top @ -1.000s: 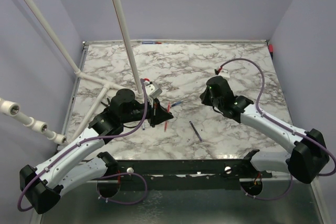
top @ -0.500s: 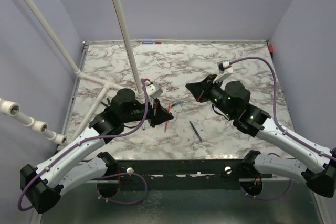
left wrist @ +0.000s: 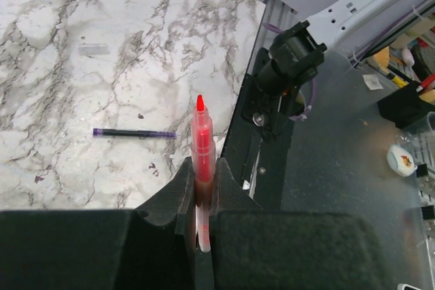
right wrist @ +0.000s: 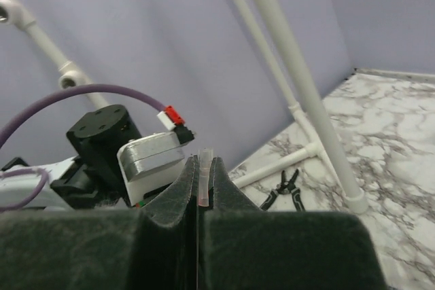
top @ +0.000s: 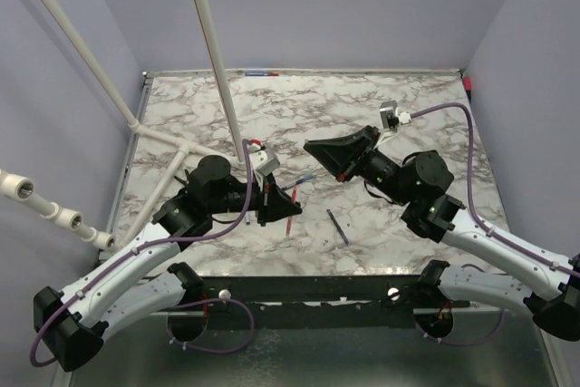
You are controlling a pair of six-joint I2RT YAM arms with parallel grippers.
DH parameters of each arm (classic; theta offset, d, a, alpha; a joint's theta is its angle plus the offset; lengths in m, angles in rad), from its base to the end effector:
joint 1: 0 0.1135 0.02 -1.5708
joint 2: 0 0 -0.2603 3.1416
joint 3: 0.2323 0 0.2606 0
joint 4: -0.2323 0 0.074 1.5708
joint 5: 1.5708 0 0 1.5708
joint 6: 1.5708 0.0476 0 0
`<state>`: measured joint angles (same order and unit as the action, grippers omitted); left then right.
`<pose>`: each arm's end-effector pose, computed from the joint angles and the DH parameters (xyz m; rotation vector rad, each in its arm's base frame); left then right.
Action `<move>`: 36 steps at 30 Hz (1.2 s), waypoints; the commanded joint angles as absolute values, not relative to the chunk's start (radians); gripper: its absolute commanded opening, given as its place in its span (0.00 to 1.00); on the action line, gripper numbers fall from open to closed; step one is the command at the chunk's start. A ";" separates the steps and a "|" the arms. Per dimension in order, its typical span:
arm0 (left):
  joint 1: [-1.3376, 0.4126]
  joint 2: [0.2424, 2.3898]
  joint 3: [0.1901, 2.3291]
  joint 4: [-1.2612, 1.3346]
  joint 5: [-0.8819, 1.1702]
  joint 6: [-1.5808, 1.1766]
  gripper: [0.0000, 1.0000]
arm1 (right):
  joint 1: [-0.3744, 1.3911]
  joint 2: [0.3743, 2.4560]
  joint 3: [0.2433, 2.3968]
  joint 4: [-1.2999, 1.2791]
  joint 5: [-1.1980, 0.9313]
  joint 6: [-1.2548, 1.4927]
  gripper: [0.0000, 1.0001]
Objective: Insert the pens into the pen caps
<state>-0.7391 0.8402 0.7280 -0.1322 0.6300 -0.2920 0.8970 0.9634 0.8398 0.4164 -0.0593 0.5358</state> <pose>0.1394 -0.1650 0.3114 0.8953 1.7503 -1.2740 0.1518 0.1947 0.3906 -0.3033 1.3532 1.2557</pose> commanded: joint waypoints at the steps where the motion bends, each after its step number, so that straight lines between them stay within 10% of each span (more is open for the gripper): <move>1: -0.739 0.803 0.700 -0.033 0.731 -0.339 0.00 | 0.918 0.990 0.814 0.551 -0.217 0.514 0.01; 36: -0.740 0.726 0.631 0.260 0.804 -0.557 0.00 | 1.017 0.994 0.783 0.620 -0.272 0.480 0.01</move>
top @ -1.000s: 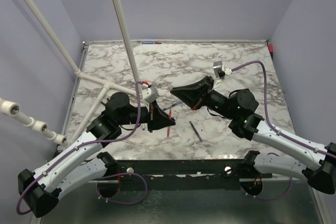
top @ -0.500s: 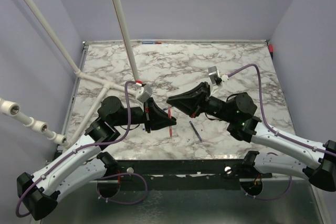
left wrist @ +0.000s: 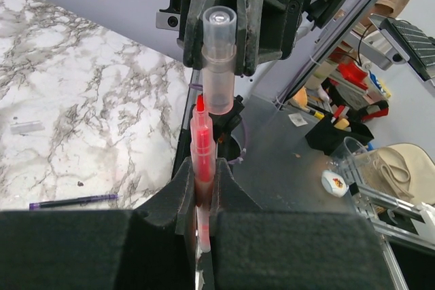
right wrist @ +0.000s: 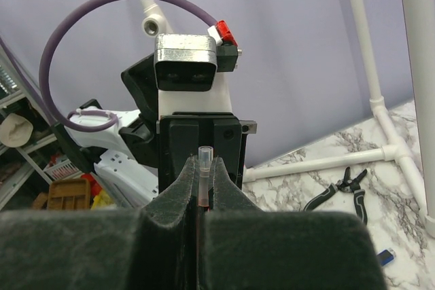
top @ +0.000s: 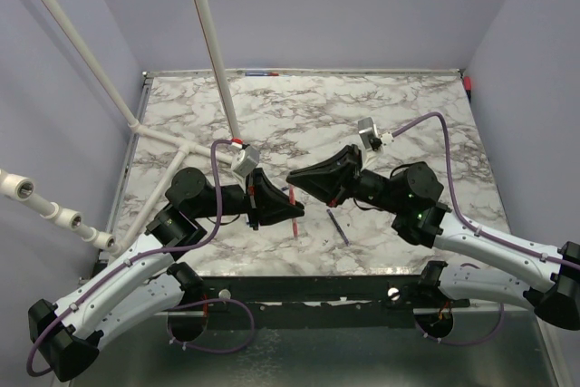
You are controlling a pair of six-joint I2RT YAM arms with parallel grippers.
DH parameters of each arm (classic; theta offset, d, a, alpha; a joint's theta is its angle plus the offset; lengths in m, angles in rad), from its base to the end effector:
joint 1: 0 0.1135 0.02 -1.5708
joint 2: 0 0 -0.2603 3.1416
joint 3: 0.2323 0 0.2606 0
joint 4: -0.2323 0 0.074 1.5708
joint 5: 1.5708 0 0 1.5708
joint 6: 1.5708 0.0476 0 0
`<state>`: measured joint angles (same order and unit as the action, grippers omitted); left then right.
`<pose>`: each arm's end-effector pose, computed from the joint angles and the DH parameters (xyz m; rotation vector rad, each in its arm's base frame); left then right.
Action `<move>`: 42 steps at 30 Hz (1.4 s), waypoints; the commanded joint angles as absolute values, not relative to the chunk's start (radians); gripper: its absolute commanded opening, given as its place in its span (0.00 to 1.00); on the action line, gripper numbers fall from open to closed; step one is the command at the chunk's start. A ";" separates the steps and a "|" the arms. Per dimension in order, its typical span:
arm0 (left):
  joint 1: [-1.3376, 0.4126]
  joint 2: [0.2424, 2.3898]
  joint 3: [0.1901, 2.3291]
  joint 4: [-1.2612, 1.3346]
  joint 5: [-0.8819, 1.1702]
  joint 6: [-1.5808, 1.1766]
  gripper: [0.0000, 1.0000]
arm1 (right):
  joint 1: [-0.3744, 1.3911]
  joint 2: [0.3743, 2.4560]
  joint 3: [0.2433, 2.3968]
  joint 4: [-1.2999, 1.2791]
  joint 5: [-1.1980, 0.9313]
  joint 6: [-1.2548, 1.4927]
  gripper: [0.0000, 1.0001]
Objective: Insert the pens into the pen caps
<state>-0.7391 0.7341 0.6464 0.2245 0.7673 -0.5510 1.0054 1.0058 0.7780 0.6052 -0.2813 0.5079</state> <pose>0.1196 -0.1537 0.3402 0.8512 1.4604 -1.5527 0.1241 0.2203 0.3786 -0.5924 1.2132 1.4718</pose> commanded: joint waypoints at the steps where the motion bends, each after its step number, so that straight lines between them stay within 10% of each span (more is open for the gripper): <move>1: -0.740 0.727 0.630 0.261 0.807 -0.557 0.00 | 1.018 0.994 0.785 0.620 -0.269 0.478 0.01; 42: -0.745 0.699 0.627 0.266 0.799 -0.563 0.00 | 1.061 0.981 0.757 0.595 -0.198 0.440 0.01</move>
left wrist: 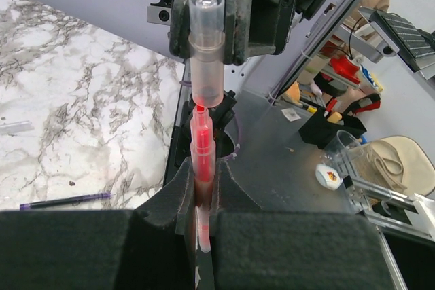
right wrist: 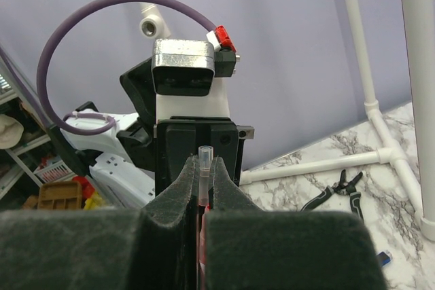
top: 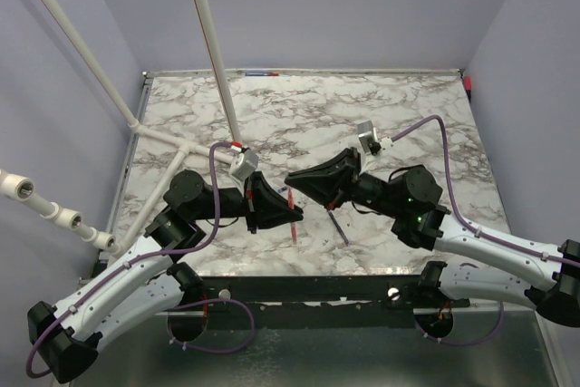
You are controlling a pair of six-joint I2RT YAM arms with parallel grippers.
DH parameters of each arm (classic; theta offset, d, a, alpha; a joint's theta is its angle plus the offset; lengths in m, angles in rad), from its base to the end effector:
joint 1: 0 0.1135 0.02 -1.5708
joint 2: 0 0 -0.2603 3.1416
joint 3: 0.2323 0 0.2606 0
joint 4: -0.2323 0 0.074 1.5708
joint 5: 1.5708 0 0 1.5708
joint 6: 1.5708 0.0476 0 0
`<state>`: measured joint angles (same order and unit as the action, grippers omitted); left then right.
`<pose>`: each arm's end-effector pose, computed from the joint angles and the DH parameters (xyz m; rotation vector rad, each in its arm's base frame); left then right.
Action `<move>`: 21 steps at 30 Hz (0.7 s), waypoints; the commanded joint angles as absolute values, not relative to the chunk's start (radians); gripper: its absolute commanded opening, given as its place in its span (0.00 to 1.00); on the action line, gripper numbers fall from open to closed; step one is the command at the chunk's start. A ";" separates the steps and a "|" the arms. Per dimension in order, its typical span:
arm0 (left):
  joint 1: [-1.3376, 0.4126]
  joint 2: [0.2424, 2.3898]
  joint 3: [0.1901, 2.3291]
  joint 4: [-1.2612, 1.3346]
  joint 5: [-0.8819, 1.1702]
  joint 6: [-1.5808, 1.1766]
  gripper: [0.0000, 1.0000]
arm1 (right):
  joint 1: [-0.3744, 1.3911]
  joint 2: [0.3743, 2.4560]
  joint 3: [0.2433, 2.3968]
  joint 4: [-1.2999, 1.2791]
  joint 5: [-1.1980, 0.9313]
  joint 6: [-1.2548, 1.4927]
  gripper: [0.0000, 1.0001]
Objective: Insert the pens into the pen caps
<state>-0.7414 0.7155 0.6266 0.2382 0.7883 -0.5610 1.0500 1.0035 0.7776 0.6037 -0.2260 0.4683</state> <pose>0.1157 -0.1517 0.3375 0.8687 1.4482 -1.5737 0.1164 0.2244 0.3791 -0.5897 1.2010 1.4464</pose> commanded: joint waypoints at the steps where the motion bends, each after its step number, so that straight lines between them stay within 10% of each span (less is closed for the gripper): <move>1: -0.745 0.698 0.627 0.265 0.799 -0.563 0.00 | 1.061 0.980 0.755 0.595 -0.197 0.439 0.01; 21: -0.746 0.692 0.639 0.275 0.781 -0.581 0.00 | 1.084 0.977 0.734 0.593 -0.182 0.436 0.01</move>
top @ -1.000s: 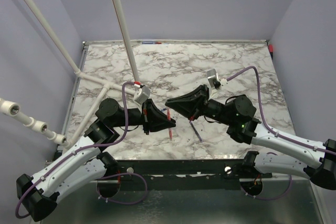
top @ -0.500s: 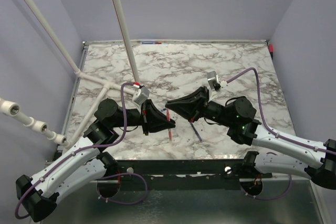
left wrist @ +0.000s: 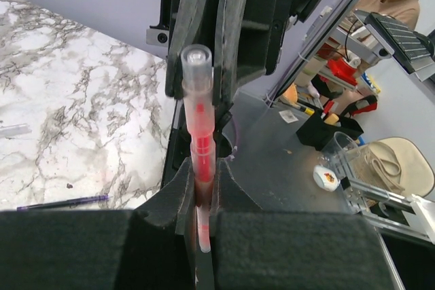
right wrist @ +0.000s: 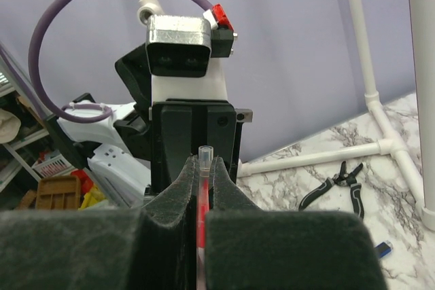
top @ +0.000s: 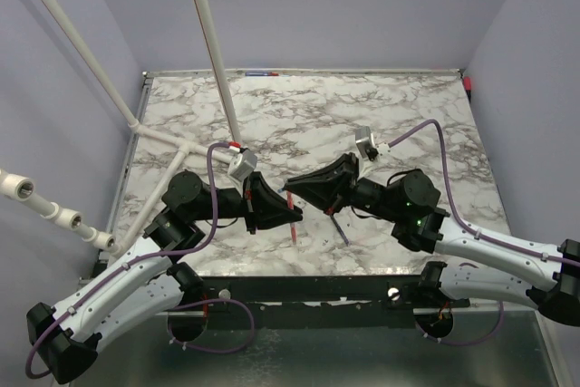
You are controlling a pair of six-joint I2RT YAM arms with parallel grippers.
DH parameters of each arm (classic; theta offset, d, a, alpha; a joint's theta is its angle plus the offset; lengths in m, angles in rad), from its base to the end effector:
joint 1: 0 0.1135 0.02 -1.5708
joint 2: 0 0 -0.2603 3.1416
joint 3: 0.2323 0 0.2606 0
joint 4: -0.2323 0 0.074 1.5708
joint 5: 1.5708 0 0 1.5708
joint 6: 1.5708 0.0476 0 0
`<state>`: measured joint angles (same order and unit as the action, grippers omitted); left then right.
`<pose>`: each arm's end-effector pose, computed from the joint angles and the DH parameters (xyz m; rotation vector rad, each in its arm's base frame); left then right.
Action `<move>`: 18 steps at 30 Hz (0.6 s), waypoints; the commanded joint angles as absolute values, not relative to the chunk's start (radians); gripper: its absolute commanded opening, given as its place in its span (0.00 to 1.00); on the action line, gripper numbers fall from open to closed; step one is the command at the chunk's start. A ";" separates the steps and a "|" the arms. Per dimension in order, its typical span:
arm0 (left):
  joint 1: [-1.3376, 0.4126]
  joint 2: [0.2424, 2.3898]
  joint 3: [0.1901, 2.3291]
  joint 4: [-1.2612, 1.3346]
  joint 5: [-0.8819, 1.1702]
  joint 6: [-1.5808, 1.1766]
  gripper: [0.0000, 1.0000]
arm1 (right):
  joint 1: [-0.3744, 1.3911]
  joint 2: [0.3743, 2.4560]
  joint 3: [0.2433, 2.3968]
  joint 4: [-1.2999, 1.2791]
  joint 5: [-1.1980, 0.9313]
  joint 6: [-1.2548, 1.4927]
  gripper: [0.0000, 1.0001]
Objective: Insert the pens into the pen caps
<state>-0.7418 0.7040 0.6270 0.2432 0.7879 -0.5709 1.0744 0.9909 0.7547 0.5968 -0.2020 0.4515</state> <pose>0.1137 -0.1500 0.3401 0.8645 1.4355 -1.5799 0.1111 0.2251 0.3728 -0.5969 1.2141 1.4355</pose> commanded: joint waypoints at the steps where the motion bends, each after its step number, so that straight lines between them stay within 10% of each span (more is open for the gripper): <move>1: -0.746 0.690 0.639 0.276 0.779 -0.581 0.00 | 1.084 0.974 0.730 0.592 -0.182 0.436 0.00; 18: -0.746 0.698 0.660 0.283 0.733 -0.584 0.00 | 1.101 0.926 0.682 0.567 -0.185 0.455 0.01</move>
<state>-0.7486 0.7013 0.6270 0.2443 0.7689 -0.5800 1.0912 0.9554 0.7101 0.5964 -0.1932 0.4526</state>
